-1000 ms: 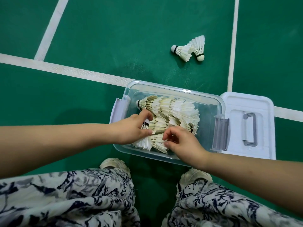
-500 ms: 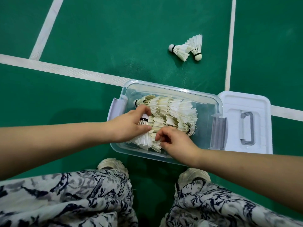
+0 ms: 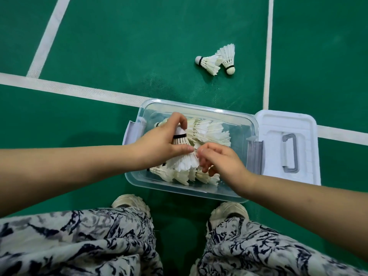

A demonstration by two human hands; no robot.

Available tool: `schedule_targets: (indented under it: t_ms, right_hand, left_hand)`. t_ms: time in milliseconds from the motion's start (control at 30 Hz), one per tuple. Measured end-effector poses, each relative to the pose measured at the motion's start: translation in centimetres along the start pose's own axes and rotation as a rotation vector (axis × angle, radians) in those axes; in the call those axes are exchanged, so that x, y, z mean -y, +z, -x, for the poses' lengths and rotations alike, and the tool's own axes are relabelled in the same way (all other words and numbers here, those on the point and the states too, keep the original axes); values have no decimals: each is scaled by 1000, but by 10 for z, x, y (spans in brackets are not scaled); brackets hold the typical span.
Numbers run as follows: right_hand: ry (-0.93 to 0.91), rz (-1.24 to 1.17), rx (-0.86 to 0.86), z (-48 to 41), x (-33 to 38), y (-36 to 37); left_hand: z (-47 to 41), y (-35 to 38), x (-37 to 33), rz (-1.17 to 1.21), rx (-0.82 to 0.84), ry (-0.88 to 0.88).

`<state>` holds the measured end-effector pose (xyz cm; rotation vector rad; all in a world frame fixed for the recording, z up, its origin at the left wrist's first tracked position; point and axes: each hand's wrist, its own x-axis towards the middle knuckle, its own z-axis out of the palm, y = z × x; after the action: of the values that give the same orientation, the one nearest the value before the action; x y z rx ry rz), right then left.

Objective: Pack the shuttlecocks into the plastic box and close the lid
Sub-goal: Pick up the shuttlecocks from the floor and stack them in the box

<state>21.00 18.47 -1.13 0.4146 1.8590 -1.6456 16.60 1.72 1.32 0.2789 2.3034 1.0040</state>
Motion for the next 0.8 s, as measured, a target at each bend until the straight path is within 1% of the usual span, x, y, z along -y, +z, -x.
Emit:
schedule_targets:
  t_ms: [100, 167, 233, 300, 400, 467, 533, 600, 667, 700, 733, 800]
  right_hand:
    - [142, -292, -19, 2, 9, -6]
    - [176, -406, -28, 4, 11, -12]
    - [183, -491, -34, 7, 11, -14]
    - [184, -539, -84, 7, 11, -15]
    - [160, -533, -213, 5, 12, -19]
    - [83, -405, -270, 3, 14, -22]
    - [-14, -148, -323, 5, 15, -25]
    - [-128, 161, -349, 12, 13, -27]
    - [-234, 447, -281, 19, 10, -26]
    - [-264, 543, -233, 21, 6, -23]
    - [-272, 601, -195, 22, 3, -21]
    - [-245, 636, -158, 22, -4, -19]
  left_hand:
    - [-5, 3, -4, 11, -78, 13]
    - [-7, 5, -7, 15, -126, 23]
    - [-8, 9, -11, 5, -155, 44]
    - [-9, 13, -14, 4, -155, 62]
    - [-6, 20, -15, 19, -71, 89]
    - [-4, 26, -12, 3, 16, 106]
    - [-3, 29, -7, -27, 78, 113]
    - [-2, 29, 1, -103, 116, 124]
    - [-2, 29, 7, -209, 165, 144]
    - [-2, 28, 10, -253, 196, 155]
    - [-3, 27, 12, -288, 228, 167]
    - [-4, 27, 14, -345, 278, 188]
